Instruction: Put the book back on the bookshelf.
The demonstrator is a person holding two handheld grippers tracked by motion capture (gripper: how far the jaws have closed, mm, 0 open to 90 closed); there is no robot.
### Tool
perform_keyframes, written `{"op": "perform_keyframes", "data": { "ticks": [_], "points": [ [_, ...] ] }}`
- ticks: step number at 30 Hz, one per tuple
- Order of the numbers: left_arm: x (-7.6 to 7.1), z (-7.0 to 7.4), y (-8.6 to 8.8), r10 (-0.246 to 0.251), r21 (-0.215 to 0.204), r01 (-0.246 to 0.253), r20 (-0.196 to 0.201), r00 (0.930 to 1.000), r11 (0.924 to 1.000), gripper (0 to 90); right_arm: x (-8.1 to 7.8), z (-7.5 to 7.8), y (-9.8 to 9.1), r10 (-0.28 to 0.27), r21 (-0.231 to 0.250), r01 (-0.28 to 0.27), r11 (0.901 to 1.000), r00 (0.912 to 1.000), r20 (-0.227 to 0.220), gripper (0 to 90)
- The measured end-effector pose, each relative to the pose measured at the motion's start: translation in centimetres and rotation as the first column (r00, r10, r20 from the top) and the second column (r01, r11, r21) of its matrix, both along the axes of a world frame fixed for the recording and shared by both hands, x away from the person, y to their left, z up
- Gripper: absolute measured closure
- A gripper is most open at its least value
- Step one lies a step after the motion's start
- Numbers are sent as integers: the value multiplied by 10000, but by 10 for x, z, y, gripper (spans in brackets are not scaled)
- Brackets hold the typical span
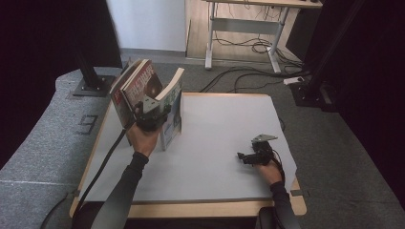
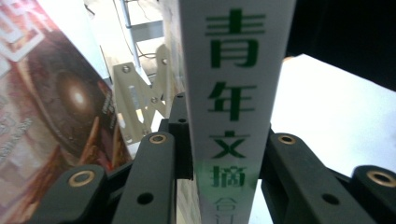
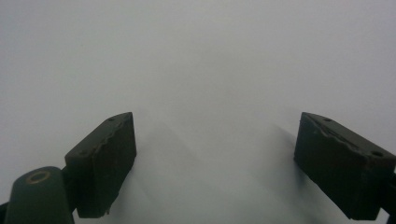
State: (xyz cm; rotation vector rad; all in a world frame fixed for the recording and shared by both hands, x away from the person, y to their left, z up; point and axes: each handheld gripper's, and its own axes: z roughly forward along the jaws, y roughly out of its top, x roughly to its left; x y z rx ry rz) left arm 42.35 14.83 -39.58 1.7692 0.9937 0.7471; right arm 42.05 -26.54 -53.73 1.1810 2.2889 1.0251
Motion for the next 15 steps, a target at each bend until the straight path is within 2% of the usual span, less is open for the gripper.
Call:
{"op": "perform_keyframes", "data": {
  "ticks": [3,12,15],
  "points": [
    [-2,-1,-3,-172,-13,172,-21,9998,9999,690,0,0,0,7,-1,-7,10000,10000,-1,120],
    [-7,-2,-6,-788,-159,782,-405,9961,9968,573,0,0,0,0,5,0,10000,10000,-4,120],
    [-12,-2,-7,-960,-48,958,-499,9941,9954,551,0,0,0,1,4,-1,10000,10000,-4,120]
  ]
}}
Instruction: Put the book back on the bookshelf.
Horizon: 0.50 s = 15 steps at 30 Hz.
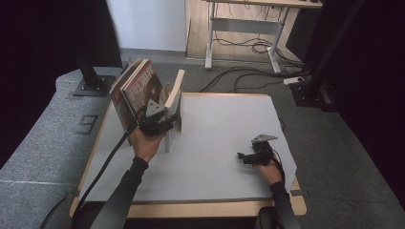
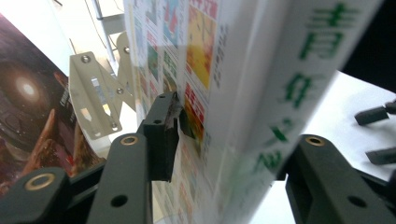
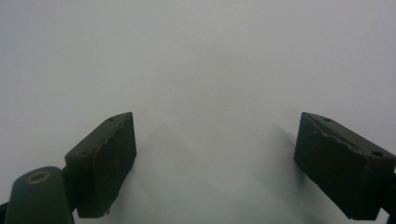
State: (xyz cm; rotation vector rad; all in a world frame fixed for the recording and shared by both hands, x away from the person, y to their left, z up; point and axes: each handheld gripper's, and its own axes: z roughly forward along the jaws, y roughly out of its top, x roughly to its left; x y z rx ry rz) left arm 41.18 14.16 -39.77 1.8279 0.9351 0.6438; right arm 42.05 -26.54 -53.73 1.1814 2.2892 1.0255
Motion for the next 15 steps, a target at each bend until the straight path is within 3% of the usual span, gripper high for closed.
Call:
{"op": "perform_keyframes", "data": {
  "ticks": [5,15],
  "points": [
    [-8,-5,2,-273,132,275,-175,9995,9995,533,0,0,0,-3,3,3,10000,10000,5,120],
    [-23,-23,12,-828,-203,816,-722,9939,9965,563,0,0,0,-3,7,3,10000,10000,5,120]
  ]
}}
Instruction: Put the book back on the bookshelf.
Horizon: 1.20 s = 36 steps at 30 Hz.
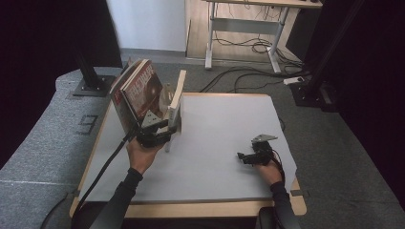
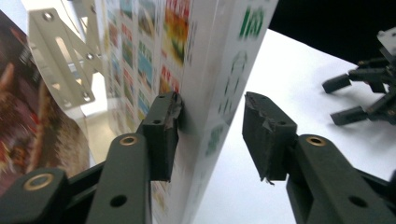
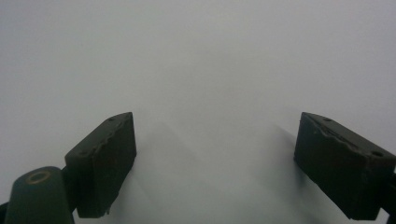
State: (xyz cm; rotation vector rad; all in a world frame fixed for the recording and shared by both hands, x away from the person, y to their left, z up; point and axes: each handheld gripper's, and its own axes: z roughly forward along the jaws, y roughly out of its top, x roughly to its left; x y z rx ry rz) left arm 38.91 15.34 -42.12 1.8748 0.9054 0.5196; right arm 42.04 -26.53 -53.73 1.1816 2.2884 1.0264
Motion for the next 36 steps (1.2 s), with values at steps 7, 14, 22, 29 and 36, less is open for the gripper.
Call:
{"op": "perform_keyframes", "data": {
  "ticks": [7,14,22,29,36],
  "points": [
    [-5,-14,3,-163,-76,161,-255,9995,9998,687,0,0,0,1,-1,-1,10000,10000,1,120],
    [-1,-21,1,2,-6,-2,-206,9998,10000,761,0,0,0,7,-8,-7,10000,10000,4,121],
    [0,-30,1,228,305,-217,-339,9992,9993,704,0,0,0,9,-8,-9,10000,10000,0,120],
    [1,-35,-5,105,119,-100,-425,9990,9999,474,0,0,0,6,-14,-6,10000,10000,4,120],
    [8,-46,-6,413,777,-346,-871,9953,9964,577,0,0,0,9,-10,-9,10000,10000,3,120]
  ]
}}
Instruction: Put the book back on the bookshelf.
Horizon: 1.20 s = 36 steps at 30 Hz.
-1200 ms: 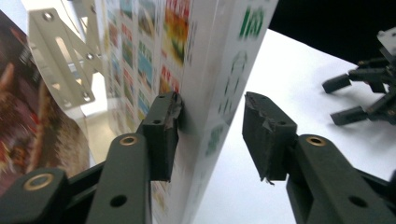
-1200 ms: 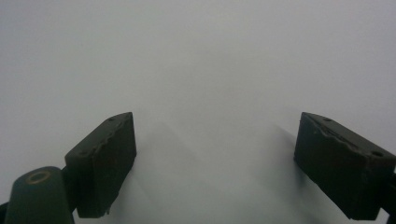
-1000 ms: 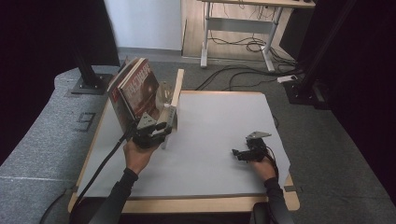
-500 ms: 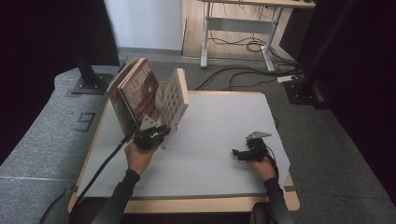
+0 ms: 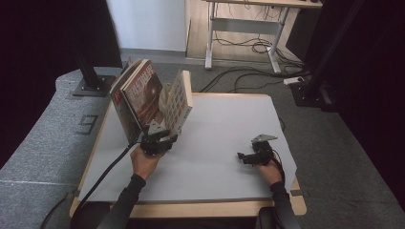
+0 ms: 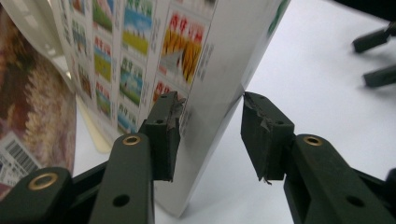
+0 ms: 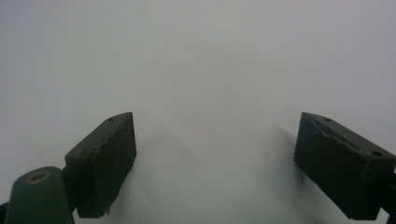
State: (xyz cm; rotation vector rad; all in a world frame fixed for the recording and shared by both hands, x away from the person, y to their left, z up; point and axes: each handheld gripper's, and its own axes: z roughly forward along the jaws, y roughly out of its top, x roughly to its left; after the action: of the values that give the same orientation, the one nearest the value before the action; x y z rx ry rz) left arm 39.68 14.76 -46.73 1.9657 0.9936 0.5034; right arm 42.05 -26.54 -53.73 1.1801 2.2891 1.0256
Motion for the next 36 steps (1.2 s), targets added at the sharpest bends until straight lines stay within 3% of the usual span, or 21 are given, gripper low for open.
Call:
{"op": "perform_keyframes", "data": {
  "ticks": [4,8,18,27,36],
  "points": [
    [0,-8,-1,129,435,-126,-46,9999,9990,604,0,0,0,-3,1,3,10000,10000,1,120],
    [2,-9,2,20,272,-16,-136,9999,9996,603,0,0,0,-3,3,3,10000,10000,0,120],
    [8,-10,8,575,368,-579,120,9983,9976,658,0,0,0,-5,3,5,10000,10000,-4,120],
    [19,-11,10,623,-95,-624,-49,9980,9980,659,0,0,0,-6,4,6,10000,10000,-4,120],
    [19,-12,9,628,68,-628,50,9980,9980,654,0,0,0,-5,6,5,10000,10000,-5,120]
  ]
}}
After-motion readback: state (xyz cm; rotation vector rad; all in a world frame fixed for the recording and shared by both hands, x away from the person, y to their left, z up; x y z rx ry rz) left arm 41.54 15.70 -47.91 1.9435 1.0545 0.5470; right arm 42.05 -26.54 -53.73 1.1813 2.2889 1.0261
